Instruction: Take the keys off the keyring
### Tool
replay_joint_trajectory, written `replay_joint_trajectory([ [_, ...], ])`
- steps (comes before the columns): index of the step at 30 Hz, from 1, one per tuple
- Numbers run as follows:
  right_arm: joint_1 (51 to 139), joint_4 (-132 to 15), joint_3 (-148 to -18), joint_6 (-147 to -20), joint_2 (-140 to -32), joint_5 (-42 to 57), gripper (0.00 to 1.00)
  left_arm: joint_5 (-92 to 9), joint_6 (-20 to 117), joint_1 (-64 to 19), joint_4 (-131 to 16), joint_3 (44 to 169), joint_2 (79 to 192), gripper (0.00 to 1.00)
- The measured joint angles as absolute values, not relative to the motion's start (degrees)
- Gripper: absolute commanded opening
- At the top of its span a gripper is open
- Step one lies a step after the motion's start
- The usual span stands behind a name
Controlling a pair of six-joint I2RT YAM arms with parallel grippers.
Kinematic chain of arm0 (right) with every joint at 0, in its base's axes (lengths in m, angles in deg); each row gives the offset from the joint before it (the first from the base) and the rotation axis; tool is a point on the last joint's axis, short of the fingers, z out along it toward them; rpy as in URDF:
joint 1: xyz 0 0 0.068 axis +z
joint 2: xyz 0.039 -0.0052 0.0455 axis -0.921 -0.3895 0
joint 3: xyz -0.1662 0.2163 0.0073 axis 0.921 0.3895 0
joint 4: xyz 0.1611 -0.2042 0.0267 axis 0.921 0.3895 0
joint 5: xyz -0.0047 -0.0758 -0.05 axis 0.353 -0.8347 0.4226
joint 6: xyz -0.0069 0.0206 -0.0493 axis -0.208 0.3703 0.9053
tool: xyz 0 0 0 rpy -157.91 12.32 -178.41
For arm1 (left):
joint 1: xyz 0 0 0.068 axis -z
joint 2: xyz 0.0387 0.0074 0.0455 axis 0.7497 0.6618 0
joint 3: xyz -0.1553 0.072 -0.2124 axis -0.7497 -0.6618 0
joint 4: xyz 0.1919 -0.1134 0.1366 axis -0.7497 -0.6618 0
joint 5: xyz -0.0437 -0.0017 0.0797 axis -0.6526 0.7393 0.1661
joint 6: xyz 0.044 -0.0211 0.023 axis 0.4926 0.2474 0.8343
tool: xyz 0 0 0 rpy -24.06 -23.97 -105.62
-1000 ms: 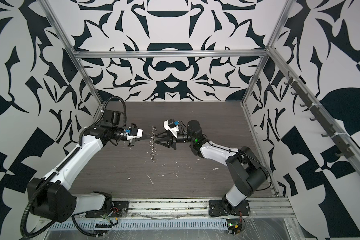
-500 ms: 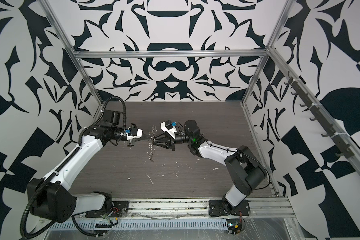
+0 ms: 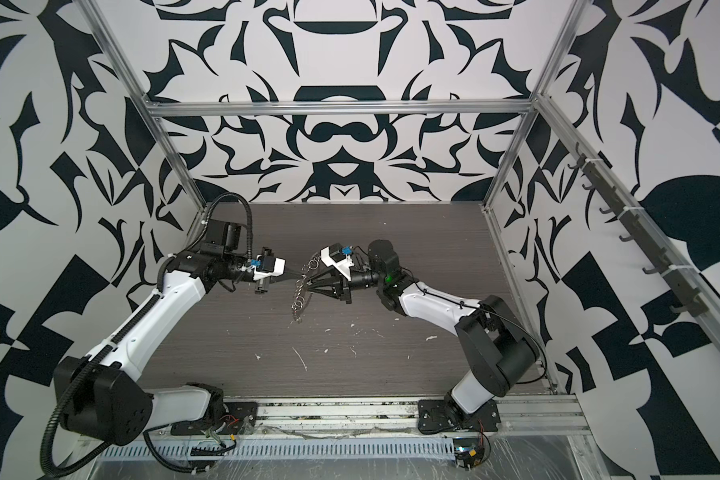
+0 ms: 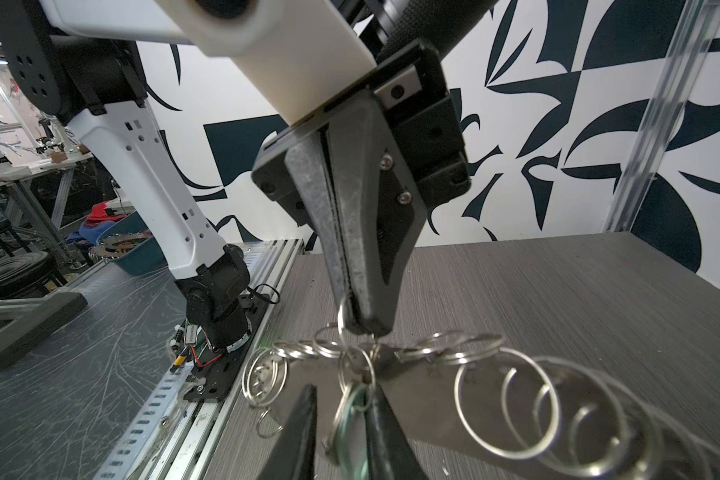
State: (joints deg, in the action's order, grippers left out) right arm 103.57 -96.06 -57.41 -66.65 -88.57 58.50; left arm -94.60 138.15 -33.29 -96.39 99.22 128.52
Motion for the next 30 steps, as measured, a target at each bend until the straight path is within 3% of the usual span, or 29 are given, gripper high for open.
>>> replay_joint_trajectory([
  [6,103.6,-95.6,-57.8,-66.7,-88.6,58.4,0.23,-94.6,138.2,-33.3,-96.4,99.0,128.5,0.00],
  [16,103.5,-94.7,-58.3,-67.1,-88.6,57.7,0.00,-94.2,138.2,-33.3,-96.8,98.6,127.1,0.00],
  [30,103.4,-81.3,-60.8,-61.6,-83.5,52.9,0.00,-87.1,131.2,-32.2,-92.2,95.8,123.6,0.00],
])
